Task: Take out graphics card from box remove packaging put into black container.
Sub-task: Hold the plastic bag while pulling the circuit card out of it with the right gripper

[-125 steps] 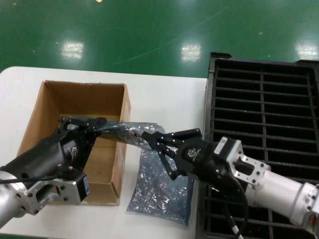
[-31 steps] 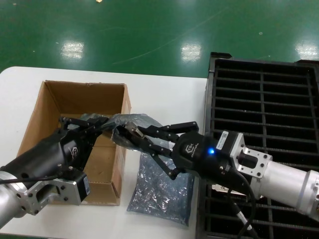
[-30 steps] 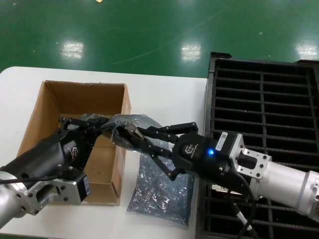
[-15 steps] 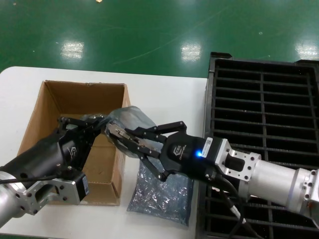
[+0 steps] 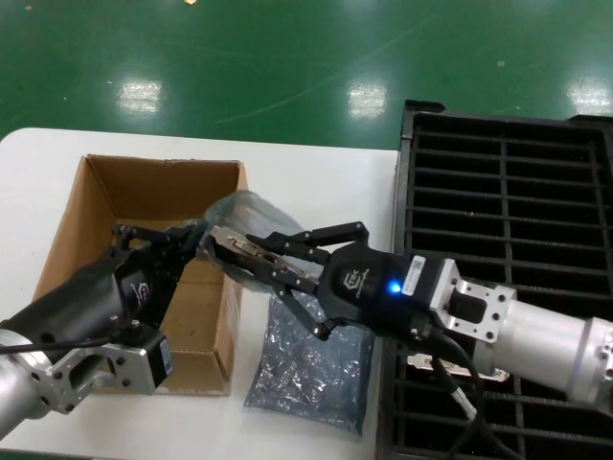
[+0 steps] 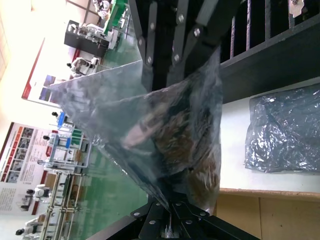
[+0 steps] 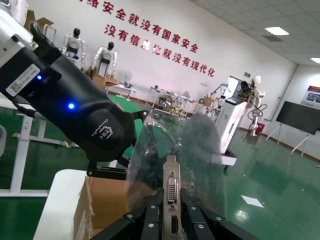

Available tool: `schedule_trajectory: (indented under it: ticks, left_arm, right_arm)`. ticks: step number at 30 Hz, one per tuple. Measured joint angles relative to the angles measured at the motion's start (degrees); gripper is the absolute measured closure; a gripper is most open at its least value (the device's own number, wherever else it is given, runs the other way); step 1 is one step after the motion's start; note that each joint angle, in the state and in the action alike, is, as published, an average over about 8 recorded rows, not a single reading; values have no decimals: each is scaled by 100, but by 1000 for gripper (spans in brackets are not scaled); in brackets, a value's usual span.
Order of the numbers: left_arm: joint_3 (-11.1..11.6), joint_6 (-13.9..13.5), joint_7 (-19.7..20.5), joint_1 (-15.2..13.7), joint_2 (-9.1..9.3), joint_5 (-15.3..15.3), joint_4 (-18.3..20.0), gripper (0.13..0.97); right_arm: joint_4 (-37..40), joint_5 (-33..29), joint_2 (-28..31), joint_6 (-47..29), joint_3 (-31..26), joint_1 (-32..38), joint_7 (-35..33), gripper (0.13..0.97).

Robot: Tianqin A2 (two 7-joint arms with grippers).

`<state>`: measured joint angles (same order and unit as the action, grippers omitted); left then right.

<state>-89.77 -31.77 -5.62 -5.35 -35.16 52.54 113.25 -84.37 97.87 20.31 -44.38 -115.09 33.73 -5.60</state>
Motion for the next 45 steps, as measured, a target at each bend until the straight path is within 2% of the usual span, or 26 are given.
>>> schedule_trajectory:
  ticks: [17,24,31,40,45]
  left_arm:
    - [0,0,0,0,0,0,0,958]
    - [0,0,0,0,0,0,0,958]
    - [0,0,0,0,0,0,0,958]
    - [0,0,0,0,0,0,0,958]
    - [1,0,0,0,0,0,0,958]
  right_arm:
    - [-633,526,495,-130,492,-508,-75,907]
    - [-955,873,879,-400,801,-730,-146,907]
    - [-1314,1350,1487,-671,1352,-1073,3,907]
    - [-1594,2039,2347,-1042,2331,-1663,243,907]
    - [-1618,2200,2805,-1246,2692,-1839,319,907]
